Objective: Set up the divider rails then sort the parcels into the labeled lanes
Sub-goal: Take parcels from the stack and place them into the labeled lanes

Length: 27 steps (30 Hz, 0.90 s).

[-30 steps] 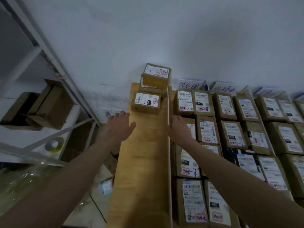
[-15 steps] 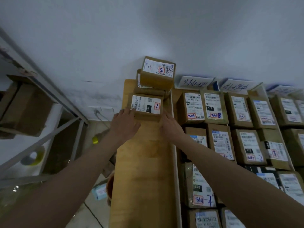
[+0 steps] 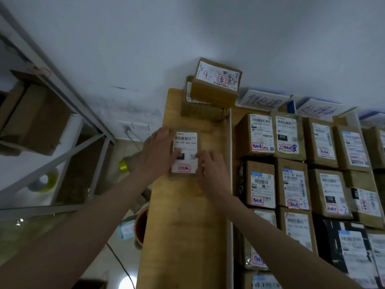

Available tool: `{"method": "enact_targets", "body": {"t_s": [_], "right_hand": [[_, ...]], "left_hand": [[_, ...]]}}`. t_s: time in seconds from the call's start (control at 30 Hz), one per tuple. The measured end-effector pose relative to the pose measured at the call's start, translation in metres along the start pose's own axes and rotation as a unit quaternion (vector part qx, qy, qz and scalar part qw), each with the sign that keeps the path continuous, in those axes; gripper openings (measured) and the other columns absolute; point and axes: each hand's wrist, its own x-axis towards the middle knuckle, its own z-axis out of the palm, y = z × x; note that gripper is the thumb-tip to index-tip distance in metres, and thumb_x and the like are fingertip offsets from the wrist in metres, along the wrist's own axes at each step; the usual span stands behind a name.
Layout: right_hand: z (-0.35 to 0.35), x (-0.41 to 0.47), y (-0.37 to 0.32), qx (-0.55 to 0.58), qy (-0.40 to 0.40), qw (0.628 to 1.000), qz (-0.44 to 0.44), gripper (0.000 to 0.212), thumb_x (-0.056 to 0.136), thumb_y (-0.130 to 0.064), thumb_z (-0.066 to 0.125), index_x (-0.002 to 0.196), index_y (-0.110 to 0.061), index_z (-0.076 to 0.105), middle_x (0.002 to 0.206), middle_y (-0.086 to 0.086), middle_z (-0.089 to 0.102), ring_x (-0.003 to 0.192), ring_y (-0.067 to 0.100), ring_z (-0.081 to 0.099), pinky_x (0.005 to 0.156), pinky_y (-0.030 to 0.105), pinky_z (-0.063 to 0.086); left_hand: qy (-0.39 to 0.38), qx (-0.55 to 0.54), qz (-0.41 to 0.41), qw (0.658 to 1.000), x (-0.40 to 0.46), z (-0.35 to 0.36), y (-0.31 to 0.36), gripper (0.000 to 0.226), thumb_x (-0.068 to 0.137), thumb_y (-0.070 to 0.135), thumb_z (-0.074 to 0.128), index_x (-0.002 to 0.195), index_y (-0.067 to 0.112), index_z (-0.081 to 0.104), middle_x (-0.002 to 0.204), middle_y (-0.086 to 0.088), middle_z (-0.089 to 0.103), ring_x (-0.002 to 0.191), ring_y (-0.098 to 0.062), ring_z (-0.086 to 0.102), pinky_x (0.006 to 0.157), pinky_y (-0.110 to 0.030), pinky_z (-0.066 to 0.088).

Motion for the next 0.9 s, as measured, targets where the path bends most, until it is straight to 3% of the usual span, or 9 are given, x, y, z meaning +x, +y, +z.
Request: {"method": "enact_targets", "body": {"t_s": [0.07,0.13,0.23,0.33,0.47,0.57,0.67,0.8,0.9], "right_hand": [[0.002,0.003,-0.002,0.083,0.005,0.99,0.115,0.045,0.097,-0.024,0.057,0.139,-0.015,0.042,0.139,0.004,0.04,0.125,0.019,0.045,0.099,0.031,0.046],[0.006,0.009,-0.002,0.16,-0.082,0.959,0.218,0.061,0.098,-0.034,0.057,0.149,-0.011,0.031,0.15,0.008,0.035,0.129,0.024,0.048,0.095,0.03,0.045],[0.02,0.012,0.0,0.197,-0.185,0.929,0.251,0.065,0.097,-0.043,0.057,0.148,-0.009,0.035,0.141,0.01,0.053,0.117,0.024,0.06,0.095,0.035,0.053],[0.03,0.006,-0.002,0.255,-0.19,0.911,0.262,0.049,0.096,-0.038,0.06,0.136,-0.013,0.047,0.131,0.005,0.063,0.111,0.022,0.064,0.095,0.04,0.055],[0.027,-0.003,-0.003,0.289,-0.179,0.896,0.285,0.038,0.099,-0.028,0.058,0.133,-0.012,0.054,0.129,0.006,0.064,0.114,0.022,0.063,0.093,0.034,0.054],[0.011,-0.011,-0.002,0.301,-0.177,0.894,0.282,0.035,0.1,-0.027,0.055,0.132,-0.012,0.056,0.127,0.003,0.065,0.112,0.019,0.062,0.082,0.026,0.054],[-0.015,-0.016,-0.001,0.281,-0.158,0.907,0.272,0.033,0.1,-0.03,0.056,0.127,-0.01,0.059,0.122,0.005,0.067,0.103,0.017,0.064,0.079,0.026,0.055],[-0.051,-0.024,-0.002,0.286,-0.126,0.91,0.273,0.035,0.099,-0.032,0.057,0.123,-0.007,0.06,0.12,0.007,0.067,0.106,0.021,0.065,0.085,0.032,0.057],[-0.082,-0.041,-0.005,0.285,-0.091,0.915,0.271,0.035,0.099,-0.031,0.057,0.124,-0.006,0.059,0.12,0.007,0.067,0.105,0.019,0.065,0.073,0.023,0.053]], "left_hand": [[-0.019,-0.063,-0.024,0.998,-0.008,0.006,-0.001,0.068,0.095,0.035,0.06,0.153,0.018,0.028,0.158,-0.009,0.025,0.138,-0.031,0.036,0.108,-0.044,0.036],[0.01,-0.149,-0.075,0.986,-0.013,0.013,0.0,0.071,0.093,0.029,0.065,0.152,0.016,0.029,0.149,-0.01,0.033,0.126,-0.029,0.049,0.092,-0.038,0.047],[-0.005,-0.186,-0.168,0.968,-0.018,0.024,-0.003,0.054,0.092,0.037,0.064,0.137,0.013,0.045,0.132,-0.009,0.053,0.114,-0.025,0.058,0.078,-0.03,0.043],[-0.028,-0.201,-0.171,0.964,-0.026,0.032,-0.004,0.038,0.092,0.043,0.061,0.118,0.015,0.062,0.112,-0.004,0.067,0.099,-0.021,0.065,0.073,-0.03,0.047],[-0.039,-0.232,-0.162,0.958,-0.037,0.025,-0.001,0.036,0.094,0.04,0.06,0.121,0.015,0.064,0.115,-0.002,0.069,0.098,-0.019,0.066,0.074,-0.029,0.051],[-0.061,-0.243,-0.15,0.956,-0.043,0.01,0.012,0.037,0.1,0.038,0.052,0.129,0.016,0.06,0.119,-0.001,0.067,0.095,-0.014,0.061,0.07,-0.022,0.045],[-0.072,-0.227,-0.124,0.963,-0.047,-0.012,0.027,0.041,0.104,0.037,0.043,0.134,0.014,0.057,0.125,-0.001,0.063,0.104,-0.015,0.057,0.082,-0.025,0.042],[-0.064,-0.093,-0.076,0.991,-0.058,-0.042,0.045,0.053,0.104,0.044,0.035,0.148,0.016,0.043,0.148,-0.008,0.046,0.133,-0.027,0.045,0.107,-0.04,0.038],[-0.04,0.029,-0.019,0.999,-0.073,-0.063,0.064,0.051,0.104,0.042,0.034,0.147,0.016,0.042,0.145,-0.009,0.047,0.129,-0.029,0.047,0.103,-0.041,0.039]]}}
